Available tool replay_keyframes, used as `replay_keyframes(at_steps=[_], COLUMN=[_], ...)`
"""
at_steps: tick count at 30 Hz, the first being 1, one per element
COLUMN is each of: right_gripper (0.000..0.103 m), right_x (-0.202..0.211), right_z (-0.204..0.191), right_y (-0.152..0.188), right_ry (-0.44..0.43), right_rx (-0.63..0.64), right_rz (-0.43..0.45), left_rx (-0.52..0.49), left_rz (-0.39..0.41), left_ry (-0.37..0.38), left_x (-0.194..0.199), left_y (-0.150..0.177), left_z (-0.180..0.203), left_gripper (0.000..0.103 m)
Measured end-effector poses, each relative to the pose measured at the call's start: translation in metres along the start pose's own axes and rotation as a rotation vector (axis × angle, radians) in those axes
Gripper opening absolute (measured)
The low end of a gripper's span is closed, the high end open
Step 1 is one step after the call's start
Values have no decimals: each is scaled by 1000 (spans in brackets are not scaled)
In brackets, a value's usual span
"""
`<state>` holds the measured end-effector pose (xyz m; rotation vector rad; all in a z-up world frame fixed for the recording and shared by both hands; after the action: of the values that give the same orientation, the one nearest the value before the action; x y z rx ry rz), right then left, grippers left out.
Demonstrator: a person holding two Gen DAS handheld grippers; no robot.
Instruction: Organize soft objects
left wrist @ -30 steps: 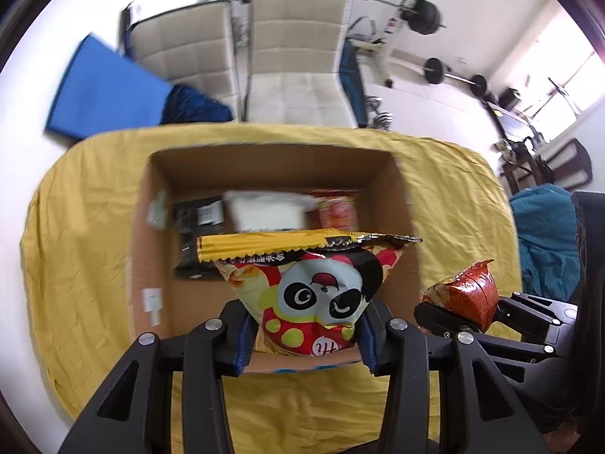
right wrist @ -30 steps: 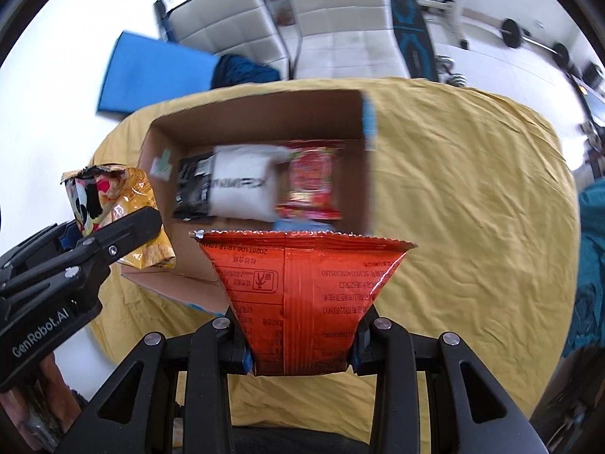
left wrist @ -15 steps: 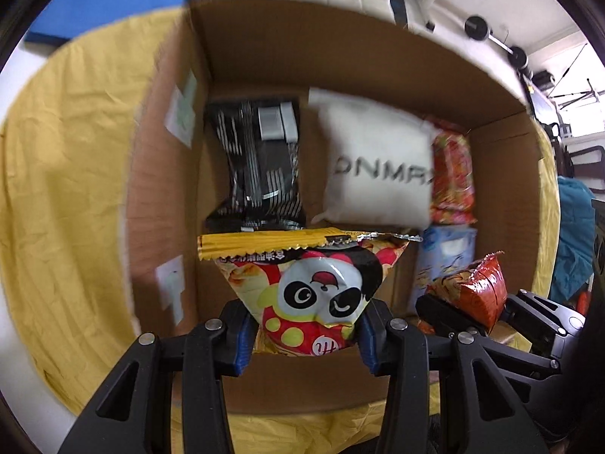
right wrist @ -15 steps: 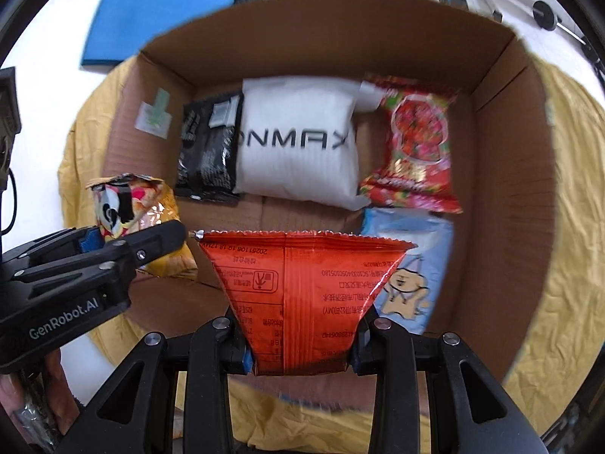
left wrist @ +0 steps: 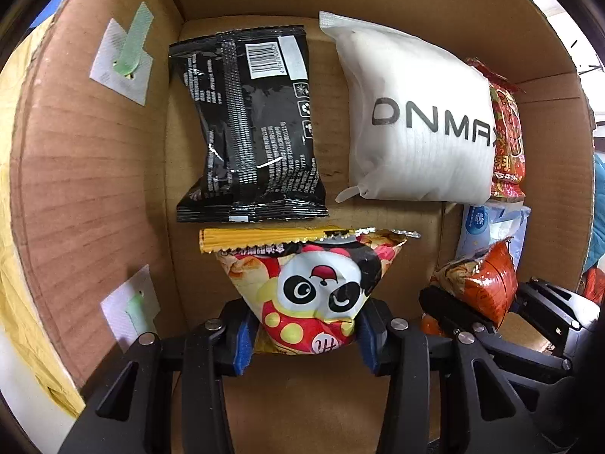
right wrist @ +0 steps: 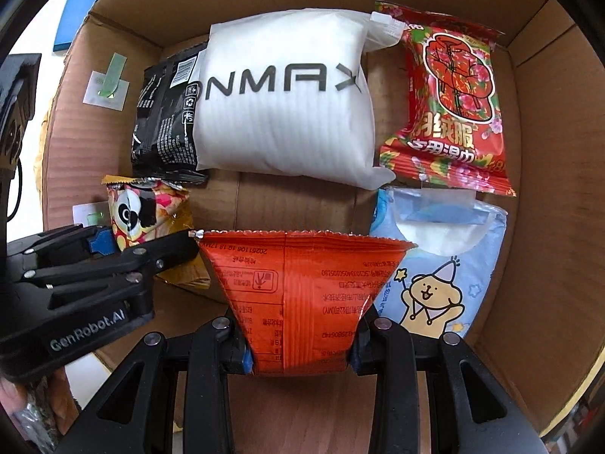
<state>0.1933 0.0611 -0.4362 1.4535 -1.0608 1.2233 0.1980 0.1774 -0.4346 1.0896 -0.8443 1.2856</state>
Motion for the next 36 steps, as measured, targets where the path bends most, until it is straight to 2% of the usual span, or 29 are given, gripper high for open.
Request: replay_keyframes(at_steps=[11, 13, 15, 19, 21, 24, 26, 28, 30, 36], right_gripper=[40, 43, 51, 58, 67, 75, 80, 92, 103, 103], right_x=[-4, -3, 1, 15, 24, 37, 43, 48, 56, 73], right_z=[5, 6, 8, 16, 23, 28, 34, 40, 46, 55], right_y=[-5, -8, -8, -8, -9, -8, -7, -6, 0, 14], right_ry=[-3, 4, 13, 19, 40, 64, 83, 108, 117, 145], right_rx=[-14, -13, -11, -10, -10, -10, -9, -11, -10, -28], right_rz=[-14, -13, -8, 12, 28, 59, 68, 78, 89, 126], left_rx=[13, 20, 27, 28, 26, 33, 39, 39, 38, 22], left_rz=[20, 27, 37, 75, 106, 139, 168, 195, 221, 276], left_ry=[-23, -23, -31, -56, -66, -73, -88, -80, -106, -126], left_x=[9, 12, 17, 34, 43, 55, 64, 70, 76, 99], left_y=[5, 7, 11, 17, 20, 22, 25, 27, 28, 35], left_z=[12, 14, 16, 7, 7, 8, 5, 7, 4, 10], left_gripper=[43, 43, 44, 61, 67, 78, 93, 101, 101, 101])
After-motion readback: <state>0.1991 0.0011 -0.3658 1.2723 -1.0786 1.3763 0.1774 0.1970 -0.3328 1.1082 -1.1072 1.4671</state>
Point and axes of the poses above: each gripper's, at about its wrist camera, not at the fingertips, and x roughly against the way its jaws point, z to its right, y to its underside, the point moved 8 cm from there along -x, roughly the way its jaws point, and after that the axes turned 8 degrees about y, right-handed, at the moved point
